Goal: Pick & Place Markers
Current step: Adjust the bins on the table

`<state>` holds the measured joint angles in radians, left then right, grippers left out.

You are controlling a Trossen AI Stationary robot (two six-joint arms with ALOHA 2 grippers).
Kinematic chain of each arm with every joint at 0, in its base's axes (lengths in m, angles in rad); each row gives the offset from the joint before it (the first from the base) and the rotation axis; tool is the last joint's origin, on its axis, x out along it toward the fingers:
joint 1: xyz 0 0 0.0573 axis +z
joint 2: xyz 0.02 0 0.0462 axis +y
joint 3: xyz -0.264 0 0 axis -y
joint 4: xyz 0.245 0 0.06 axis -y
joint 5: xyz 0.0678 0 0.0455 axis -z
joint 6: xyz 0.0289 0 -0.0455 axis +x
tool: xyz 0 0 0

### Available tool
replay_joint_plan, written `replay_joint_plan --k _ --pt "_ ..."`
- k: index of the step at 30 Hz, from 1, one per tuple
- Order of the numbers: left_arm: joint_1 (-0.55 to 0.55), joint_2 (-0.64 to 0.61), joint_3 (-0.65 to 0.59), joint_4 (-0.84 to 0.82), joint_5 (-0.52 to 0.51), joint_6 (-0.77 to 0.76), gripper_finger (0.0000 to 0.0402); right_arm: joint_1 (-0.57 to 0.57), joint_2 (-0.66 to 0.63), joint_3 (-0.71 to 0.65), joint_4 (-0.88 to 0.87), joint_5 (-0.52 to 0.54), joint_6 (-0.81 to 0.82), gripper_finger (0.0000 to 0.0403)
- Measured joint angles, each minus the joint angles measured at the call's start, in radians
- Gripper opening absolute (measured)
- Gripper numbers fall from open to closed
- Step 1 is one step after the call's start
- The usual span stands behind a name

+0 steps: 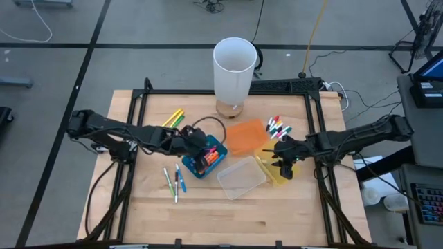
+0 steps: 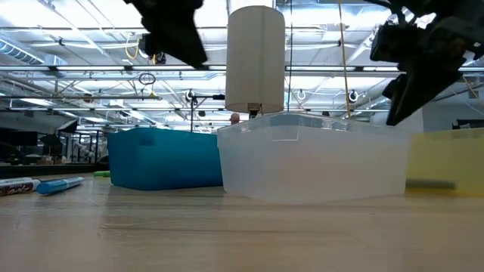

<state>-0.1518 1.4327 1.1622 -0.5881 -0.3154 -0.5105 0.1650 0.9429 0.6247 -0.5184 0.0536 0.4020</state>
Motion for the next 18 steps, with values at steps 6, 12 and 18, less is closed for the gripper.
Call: replay_joint_plan --k 6,12,18 --pt "-0.006 -0.028 0.000 -0.183 0.007 -0.106 0.0091 0.000 -0.025 0.000 0.024 -0.048 -0.060 0.0200" --pt "-0.005 -0.029 0.000 -0.500 -0.039 -0.356 0.0064 0.001 -0.066 0.000 -0.066 -0.055 -0.059 0.0199" --pt "0.000 -0.029 -0.023 -0.668 -0.156 -0.576 0.0018 0.000 -0.077 0.000 -0.013 -0.025 -0.102 0.0179"
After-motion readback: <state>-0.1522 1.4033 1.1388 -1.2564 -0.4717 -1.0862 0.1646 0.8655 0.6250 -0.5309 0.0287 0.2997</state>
